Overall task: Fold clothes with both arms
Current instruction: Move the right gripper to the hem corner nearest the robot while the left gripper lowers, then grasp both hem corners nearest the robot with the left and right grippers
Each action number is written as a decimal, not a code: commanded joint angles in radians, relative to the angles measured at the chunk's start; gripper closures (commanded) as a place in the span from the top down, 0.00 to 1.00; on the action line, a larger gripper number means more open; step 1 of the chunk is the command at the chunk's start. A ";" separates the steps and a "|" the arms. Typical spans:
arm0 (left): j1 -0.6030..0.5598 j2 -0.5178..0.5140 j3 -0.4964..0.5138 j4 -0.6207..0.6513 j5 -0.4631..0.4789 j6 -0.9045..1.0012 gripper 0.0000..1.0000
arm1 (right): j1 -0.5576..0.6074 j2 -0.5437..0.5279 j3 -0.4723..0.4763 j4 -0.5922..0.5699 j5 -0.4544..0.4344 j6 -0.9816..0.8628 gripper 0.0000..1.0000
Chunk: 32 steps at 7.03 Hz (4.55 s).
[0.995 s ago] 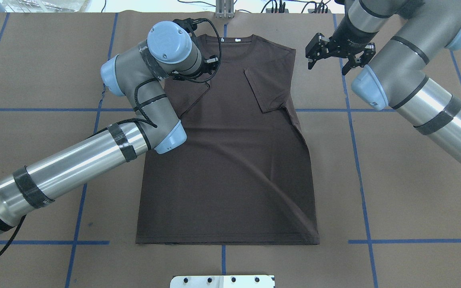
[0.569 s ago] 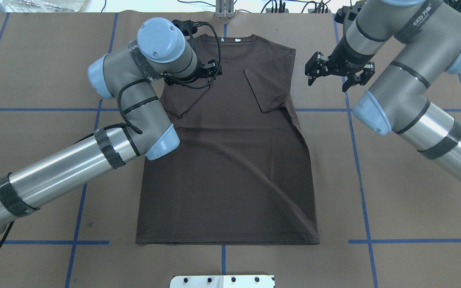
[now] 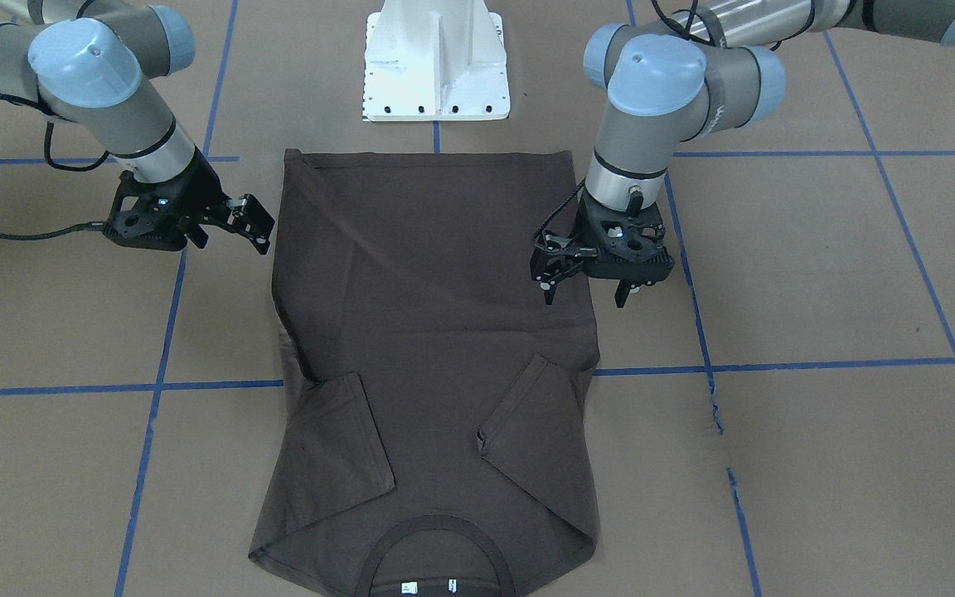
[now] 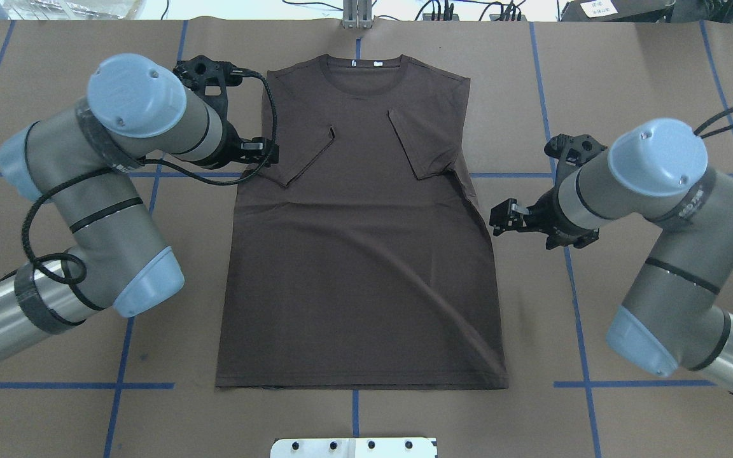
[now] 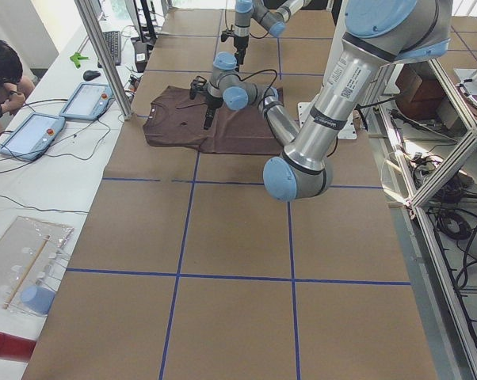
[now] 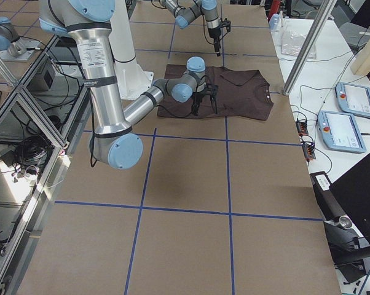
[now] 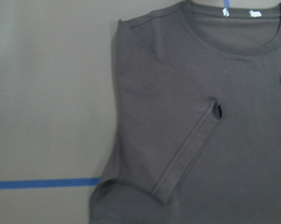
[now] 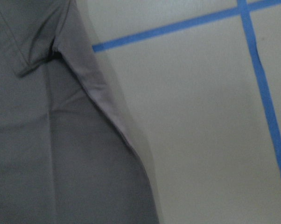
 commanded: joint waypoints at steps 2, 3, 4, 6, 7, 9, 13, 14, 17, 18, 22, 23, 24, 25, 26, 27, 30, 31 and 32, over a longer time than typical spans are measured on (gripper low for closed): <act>0.000 0.055 -0.076 0.015 -0.005 0.012 1.00 | -0.271 -0.042 0.060 0.015 -0.225 0.209 1.00; 0.000 0.055 -0.079 0.015 -0.006 0.012 1.00 | -0.303 -0.045 0.061 0.009 -0.230 0.233 1.00; 0.000 0.055 -0.082 0.015 -0.006 0.012 1.00 | -0.328 -0.054 0.062 0.009 -0.230 0.243 1.00; 0.000 0.055 -0.091 0.015 -0.006 0.009 1.00 | -0.363 -0.093 0.066 0.009 -0.227 0.244 1.00; 0.000 0.055 -0.096 0.015 -0.008 0.007 1.00 | -0.373 -0.111 0.072 0.009 -0.212 0.243 1.00; 0.000 0.055 -0.097 0.015 -0.006 0.007 1.00 | -0.394 -0.139 0.108 0.009 -0.196 0.243 1.00; 0.000 0.055 -0.097 0.015 -0.006 0.004 1.00 | -0.411 -0.130 0.075 0.007 -0.198 0.243 0.92; 0.000 0.055 -0.097 0.015 -0.006 0.004 1.00 | -0.411 -0.127 0.074 0.007 -0.196 0.243 0.75; -0.002 0.056 -0.097 0.015 -0.006 0.004 1.00 | -0.411 -0.127 0.081 0.009 -0.195 0.241 0.00; 0.000 0.055 -0.097 0.015 -0.006 0.004 1.00 | -0.411 -0.128 0.084 0.009 -0.196 0.241 0.00; 0.007 0.102 -0.115 0.001 -0.009 -0.122 1.00 | -0.388 -0.123 0.136 0.009 -0.199 0.243 0.00; 0.030 0.175 -0.195 0.000 -0.008 -0.225 1.00 | -0.378 -0.124 0.155 0.009 -0.199 0.241 0.00; 0.126 0.255 -0.256 -0.014 0.009 -0.357 1.00 | -0.367 -0.122 0.176 0.009 -0.198 0.241 0.00; 0.218 0.283 -0.289 -0.019 0.055 -0.504 1.00 | -0.356 -0.122 0.184 0.015 -0.192 0.227 0.00; 0.388 0.297 -0.280 -0.017 0.155 -0.665 0.97 | -0.353 -0.114 0.190 0.018 -0.190 0.227 0.00; 0.482 0.306 -0.277 -0.017 0.211 -0.770 0.96 | -0.350 -0.110 0.192 0.018 -0.190 0.227 0.00; 0.564 0.317 -0.254 -0.011 0.239 -0.858 0.94 | -0.353 -0.097 0.189 0.018 -0.189 0.226 0.00; 0.564 0.325 -0.252 -0.013 0.239 -0.855 0.94 | -0.353 -0.096 0.190 0.018 -0.189 0.226 0.00; 0.563 0.329 -0.251 -0.011 0.241 -0.852 0.94 | -0.356 -0.094 0.189 0.018 -0.189 0.226 0.00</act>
